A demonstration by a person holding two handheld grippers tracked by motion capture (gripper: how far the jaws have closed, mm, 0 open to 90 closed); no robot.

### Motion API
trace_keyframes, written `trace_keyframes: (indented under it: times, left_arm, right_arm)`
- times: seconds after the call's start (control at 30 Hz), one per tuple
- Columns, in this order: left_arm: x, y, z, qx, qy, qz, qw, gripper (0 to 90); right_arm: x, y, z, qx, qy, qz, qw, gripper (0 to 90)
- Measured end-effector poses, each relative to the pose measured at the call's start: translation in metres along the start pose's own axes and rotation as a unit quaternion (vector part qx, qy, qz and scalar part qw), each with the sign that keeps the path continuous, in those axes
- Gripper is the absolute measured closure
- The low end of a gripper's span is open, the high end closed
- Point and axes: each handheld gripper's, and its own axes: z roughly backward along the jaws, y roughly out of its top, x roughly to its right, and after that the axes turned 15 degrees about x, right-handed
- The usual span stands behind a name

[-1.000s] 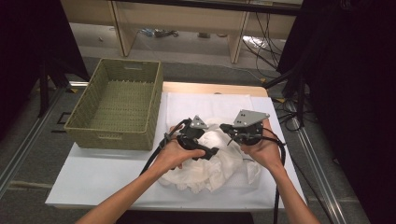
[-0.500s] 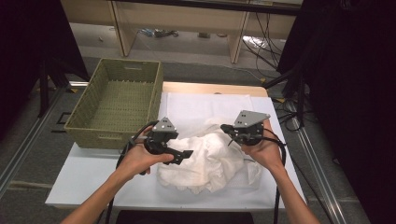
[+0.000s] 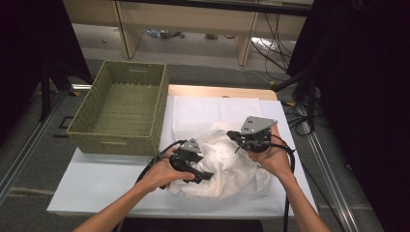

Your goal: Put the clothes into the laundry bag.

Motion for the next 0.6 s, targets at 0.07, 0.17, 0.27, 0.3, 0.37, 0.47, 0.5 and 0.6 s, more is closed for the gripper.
trace_keyframes:
  times: [0.07,0.17,0.27,0.3,0.37,0.47,0.5,0.6]
  left_arm:
    - [0.007,0.004,-0.009,0.004,0.005,-0.026,0.9996,54.6]
    - [0.014,0.014,-0.015,0.009,0.023,-0.038,0.999,67.2]
    - [0.01,0.029,-0.015,0.043,0.063,-0.023,0.9969,70.0]
    - [0.007,0.035,-0.014,0.054,0.083,-0.021,0.9949,70.5]
    - [-0.002,0.045,-0.015,0.072,0.098,-0.011,0.9925,70.9]
    - [-0.009,0.045,-0.026,0.09,0.101,0.031,0.9903,70.3]
    - [-0.009,0.042,-0.033,0.084,0.106,0.025,0.9905,69.4]
    - [-0.016,0.029,-0.047,0.064,0.128,0.008,0.9896,63.8]
  right_arm:
    - [-0.002,0.001,0.002,-0.003,-0.002,-0.004,1.0,90.0]
    - [-0.004,0.004,0.004,-0.002,-0.005,-0.003,1.0,90.0]
    - [-0.006,0.009,0.009,0.002,-0.003,0.007,1.0,90.0]
    - [-0.006,0.011,0.011,0.006,-0.004,0.007,1.0,90.0]
    - [-0.007,0.016,0.016,0.012,-0.005,0.007,0.9999,90.0]
    - [-0.009,0.022,0.021,0.015,-0.008,0.01,0.9998,90.0]
    - [-0.01,0.023,0.02,0.014,-0.007,0.013,0.9998,90.0]
    - [-0.012,0.02,0.017,0.008,-0.001,0.013,0.9999,90.0]
